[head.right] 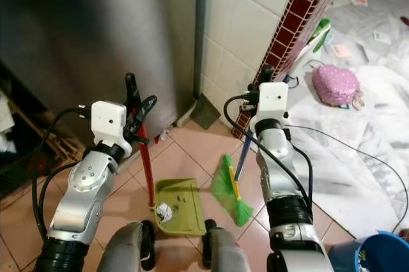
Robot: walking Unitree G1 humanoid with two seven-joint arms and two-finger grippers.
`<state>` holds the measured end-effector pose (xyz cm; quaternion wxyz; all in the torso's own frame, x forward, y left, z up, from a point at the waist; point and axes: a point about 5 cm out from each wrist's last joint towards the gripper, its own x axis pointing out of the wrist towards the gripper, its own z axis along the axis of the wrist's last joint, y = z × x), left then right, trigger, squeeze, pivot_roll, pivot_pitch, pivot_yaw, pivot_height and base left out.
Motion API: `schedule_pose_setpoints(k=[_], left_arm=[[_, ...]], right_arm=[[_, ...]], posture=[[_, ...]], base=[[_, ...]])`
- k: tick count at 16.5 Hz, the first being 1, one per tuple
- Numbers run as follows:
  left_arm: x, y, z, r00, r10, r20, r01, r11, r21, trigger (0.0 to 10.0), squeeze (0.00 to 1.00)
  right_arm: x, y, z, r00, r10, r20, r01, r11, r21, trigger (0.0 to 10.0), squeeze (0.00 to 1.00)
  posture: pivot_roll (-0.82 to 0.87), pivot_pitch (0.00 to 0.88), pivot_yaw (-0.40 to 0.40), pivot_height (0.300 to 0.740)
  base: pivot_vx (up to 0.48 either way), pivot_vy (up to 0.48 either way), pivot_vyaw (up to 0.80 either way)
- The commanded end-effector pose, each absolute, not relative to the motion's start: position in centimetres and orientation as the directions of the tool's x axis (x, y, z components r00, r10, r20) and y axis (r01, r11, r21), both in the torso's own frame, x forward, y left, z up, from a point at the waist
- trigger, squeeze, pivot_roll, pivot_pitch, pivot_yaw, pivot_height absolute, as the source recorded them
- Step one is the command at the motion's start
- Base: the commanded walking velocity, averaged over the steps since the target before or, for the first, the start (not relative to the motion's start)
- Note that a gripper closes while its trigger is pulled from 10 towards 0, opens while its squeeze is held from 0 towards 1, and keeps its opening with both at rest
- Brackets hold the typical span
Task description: Sweep floor
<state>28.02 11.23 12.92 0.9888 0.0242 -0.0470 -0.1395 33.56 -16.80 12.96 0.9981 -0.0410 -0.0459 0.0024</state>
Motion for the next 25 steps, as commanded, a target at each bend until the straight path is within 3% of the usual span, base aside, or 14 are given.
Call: schedule_pose_setpoints(k=[1,7,17,25], left_arm=[[27.96,10.81,13.83,0.949,-0.292,0.122,0.286,0.956,0.060,10.0,0.00],[27.98,10.85,13.86,0.949,-0.292,0.120,0.286,0.956,0.065,10.0,0.00],[28.45,11.71,14.25,0.965,-0.232,0.122,0.233,0.972,0.004,10.0,0.00],[28.59,11.67,14.31,0.959,-0.260,0.111,0.267,0.963,-0.046,10.0,0.00]], right_arm=[[33.39,-17.17,12.07,0.999,-0.005,0.049,0.009,0.996,-0.086,10.0,0.00],[33.37,-17.19,11.95,0.999,-0.003,0.046,0.007,0.996,-0.089,10.0,0.00],[33.59,-17.14,11.88,0.999,0.000,0.043,0.004,0.996,-0.089,10.0,0.00],[33.63,-17.22,11.67,0.999,0.001,0.033,0.002,0.996,-0.093,10.0,0.00]], posture=[[-0.01,0.130,-0.043,0.740],[-0.01,0.132,-0.042,0.740],[-0.01,0.136,-0.045,0.740],[-0.01,0.133,-0.048,0.740]], base=[[-0.274,0.000,0.00],[-0.269,0.000,0.00],[0.000,0.000,0.00],[0.000,0.000,-0.75]])
